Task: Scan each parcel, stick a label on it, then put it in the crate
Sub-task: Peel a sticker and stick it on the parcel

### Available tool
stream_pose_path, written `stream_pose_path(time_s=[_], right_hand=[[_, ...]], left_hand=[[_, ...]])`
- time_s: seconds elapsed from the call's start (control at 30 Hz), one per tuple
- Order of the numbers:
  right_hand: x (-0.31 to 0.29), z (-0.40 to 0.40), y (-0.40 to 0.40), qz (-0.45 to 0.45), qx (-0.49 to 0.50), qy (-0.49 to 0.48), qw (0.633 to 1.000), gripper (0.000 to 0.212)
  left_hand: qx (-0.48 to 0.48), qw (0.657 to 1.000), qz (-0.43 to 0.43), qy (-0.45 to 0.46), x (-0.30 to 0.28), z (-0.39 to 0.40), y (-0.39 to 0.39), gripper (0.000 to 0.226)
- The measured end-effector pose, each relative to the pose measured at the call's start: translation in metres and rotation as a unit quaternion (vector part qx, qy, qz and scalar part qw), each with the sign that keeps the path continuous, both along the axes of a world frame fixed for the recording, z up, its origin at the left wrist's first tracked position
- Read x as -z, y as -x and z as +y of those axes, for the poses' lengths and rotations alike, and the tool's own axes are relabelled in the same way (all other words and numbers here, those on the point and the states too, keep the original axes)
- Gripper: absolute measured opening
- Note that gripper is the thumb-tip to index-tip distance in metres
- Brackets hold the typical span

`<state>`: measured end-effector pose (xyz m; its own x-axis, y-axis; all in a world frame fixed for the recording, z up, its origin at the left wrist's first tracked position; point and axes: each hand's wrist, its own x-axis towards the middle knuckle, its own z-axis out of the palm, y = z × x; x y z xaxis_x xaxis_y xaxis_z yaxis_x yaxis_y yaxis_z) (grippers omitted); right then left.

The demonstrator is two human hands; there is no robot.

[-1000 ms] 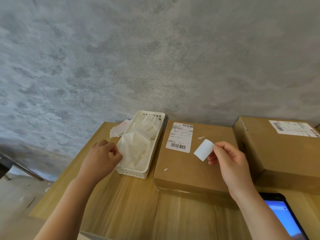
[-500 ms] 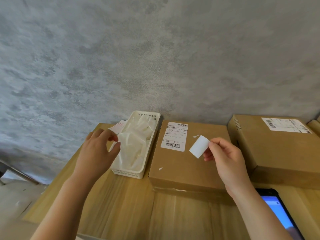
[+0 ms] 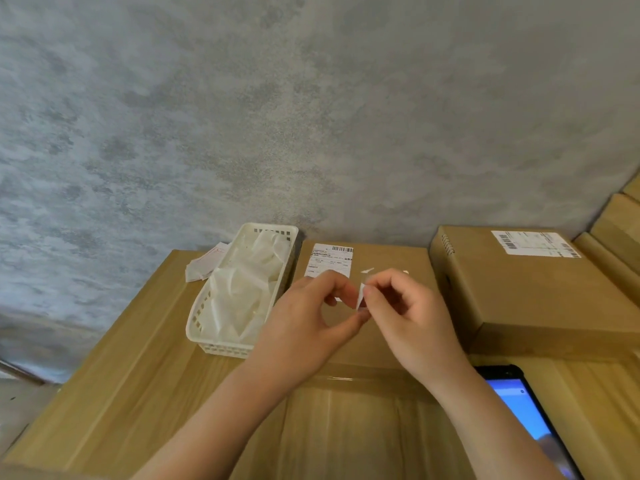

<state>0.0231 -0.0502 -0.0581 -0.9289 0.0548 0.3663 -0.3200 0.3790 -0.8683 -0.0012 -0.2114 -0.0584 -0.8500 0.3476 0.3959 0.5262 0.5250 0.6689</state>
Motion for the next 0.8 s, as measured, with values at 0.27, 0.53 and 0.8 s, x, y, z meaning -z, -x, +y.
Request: stream_pose_path(time_s=[0.27,0.53,0.8], right_hand=[[0.023,0.036,-0.004,-0.082,0.149,-0.122,0.978,0.029],[0.031,0.039,-0.005,-0.13,0.063,-0.125,0.982,0.028],[0.028,0.024,-0.004,-0.119,0.022,-0.124,0.985,0.069]], left_hand=[[-0.062,0.975,-0.174,-0.119,0.013,-0.014,0.019,0.007],[-0.095,0.962,-0.231,-0.112,0.024,-0.026,0.016,0.022],[-0.11,0.953,-0.25,-0.134,0.027,-0.031,0.013,0.02]])
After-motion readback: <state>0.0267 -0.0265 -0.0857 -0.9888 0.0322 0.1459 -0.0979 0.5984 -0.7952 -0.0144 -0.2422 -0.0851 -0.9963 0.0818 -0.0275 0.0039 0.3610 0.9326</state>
